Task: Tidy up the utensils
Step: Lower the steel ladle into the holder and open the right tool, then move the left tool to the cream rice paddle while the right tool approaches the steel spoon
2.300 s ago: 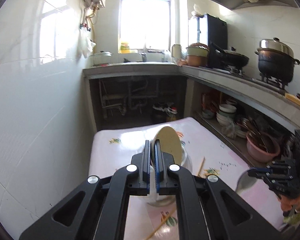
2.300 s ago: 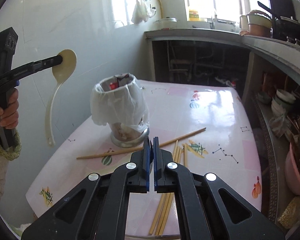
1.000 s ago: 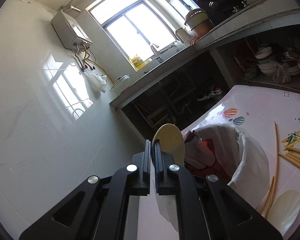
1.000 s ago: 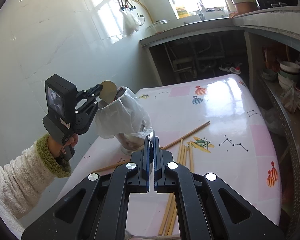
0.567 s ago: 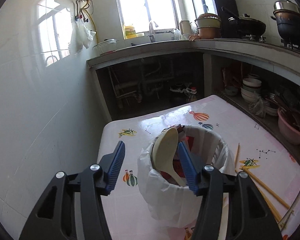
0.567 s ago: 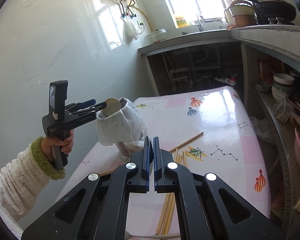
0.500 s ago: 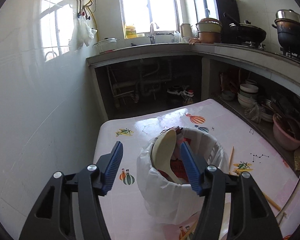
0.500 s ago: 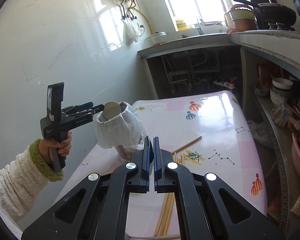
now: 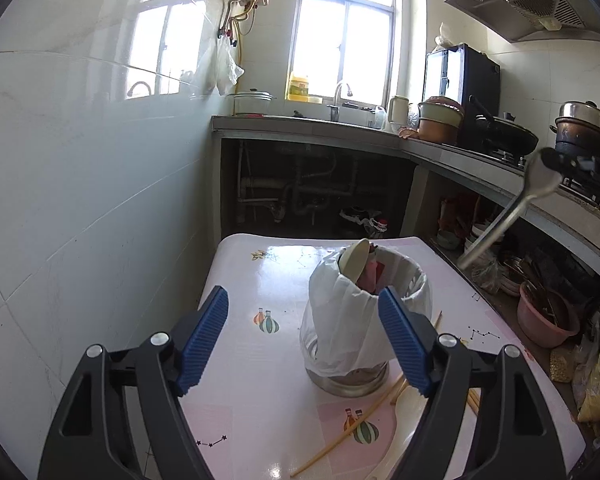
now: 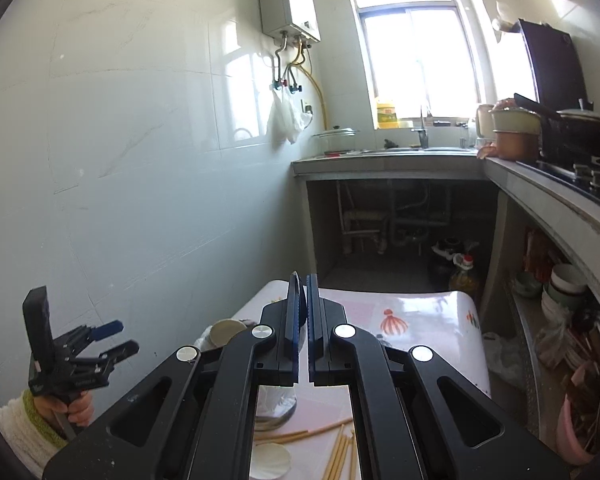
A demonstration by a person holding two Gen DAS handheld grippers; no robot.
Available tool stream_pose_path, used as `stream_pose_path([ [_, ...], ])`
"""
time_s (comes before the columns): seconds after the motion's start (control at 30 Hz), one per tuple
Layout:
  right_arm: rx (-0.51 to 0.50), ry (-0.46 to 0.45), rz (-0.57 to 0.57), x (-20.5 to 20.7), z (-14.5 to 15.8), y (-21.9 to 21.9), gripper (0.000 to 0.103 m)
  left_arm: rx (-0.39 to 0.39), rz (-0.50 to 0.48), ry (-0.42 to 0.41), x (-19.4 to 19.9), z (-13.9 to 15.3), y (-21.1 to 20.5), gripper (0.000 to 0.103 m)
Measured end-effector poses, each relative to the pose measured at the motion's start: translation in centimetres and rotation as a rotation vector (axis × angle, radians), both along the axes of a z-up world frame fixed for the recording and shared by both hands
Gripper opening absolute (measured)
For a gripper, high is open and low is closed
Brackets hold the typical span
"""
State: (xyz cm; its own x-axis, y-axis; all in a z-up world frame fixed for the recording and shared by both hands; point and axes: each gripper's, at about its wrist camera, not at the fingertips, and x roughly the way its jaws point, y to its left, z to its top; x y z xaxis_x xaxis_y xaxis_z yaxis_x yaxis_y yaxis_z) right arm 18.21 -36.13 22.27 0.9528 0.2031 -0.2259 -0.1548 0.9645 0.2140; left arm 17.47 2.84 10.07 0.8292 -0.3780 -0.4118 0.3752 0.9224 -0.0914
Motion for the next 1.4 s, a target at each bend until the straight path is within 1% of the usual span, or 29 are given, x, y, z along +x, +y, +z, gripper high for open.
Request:
stream_pose_path([
  [0.07, -0.038, 0.021, 0.016, 2.4, 0.2, 1.4, 0.001, 0.001, -0.009, 0.006, -0.8, -0.7, 0.4, 0.077],
  [0.13, -0.098, 0.043, 0.031, 4.3, 0.0, 3.1, 0.001, 0.010, -0.021, 0.015, -1.6, -1.6, 0.6, 0.078],
  [0.23, -0.234, 0.083, 0.031, 7.1, -1.0, 6.1, 0.001, 0.020, -0.051, 0.040, -2.5, -3.0, 0.5, 0.078],
  [0.33, -0.375, 0.117, 0.035, 9.0, -2.4, 8.9, 0.001, 0.031, -0.083, 0.068, -3.2, -4.2, 0.2, 0.079],
  [0.47, -0.510, 0.178, 0.072, 11.1, -4.3, 11.9, 0.001, 0.043, -0.113, 0.086, -3.8, -5.5, 0.0, 0.079],
  [0.63, -0.611, 0.262, 0.140, 12.7, -7.2, 14.6, 0.001, 0.050, -0.131, 0.071, -4.4, -6.0, -0.3, 0.081],
  [0.7, -0.632, 0.293, 0.163, 13.1, -8.3, 15.2, 0.001, 0.059, -0.137, 0.065, -4.6, -6.2, -0.4, 0.081],
  [0.73, -0.636, 0.308, 0.169, 13.4, -8.7, 15.4, 0.001, 0.062, -0.138, 0.063, -4.5, -6.2, -0.3, 0.081],
  [0.8, -0.647, 0.307, 0.152, 13.6, -9.0, 15.5, 0.001, 0.064, -0.135, 0.064, -4.5, -6.3, -0.2, 0.082],
  [1.0, -0.549, 0.372, 0.175, 14.4, -8.9, 14.0, 0.003, 0.055, -0.121, 0.078, -4.1, -6.4, 0.4, 0.082],
  [1.07, -0.513, 0.379, 0.187, 14.6, -8.7, 13.9, 0.012, 0.054, -0.118, 0.082, -4.1, -6.5, 0.4, 0.082],
  [1.13, -0.471, 0.363, 0.195, 14.3, -8.0, 13.5, 0.030, 0.059, -0.115, 0.085, -4.2, -6.5, 0.3, 0.082],
  [1.23, -0.427, 0.329, 0.206, 13.7, -6.8, 12.9, 0.040, 0.070, -0.114, 0.088, -4.3, -6.5, -0.1, 0.082],
  [1.33, -0.376, 0.300, 0.209, 12.3, -5.5, 11.7, 0.042, 0.079, -0.120, 0.089, -4.5, -6.3, -0.6, 0.082],
  [1.4, -0.323, 0.282, 0.207, 10.9, -4.8, 10.6, 0.042, 0.082, -0.127, 0.090, -4.7, -6.3, -1.0, 0.082],
])
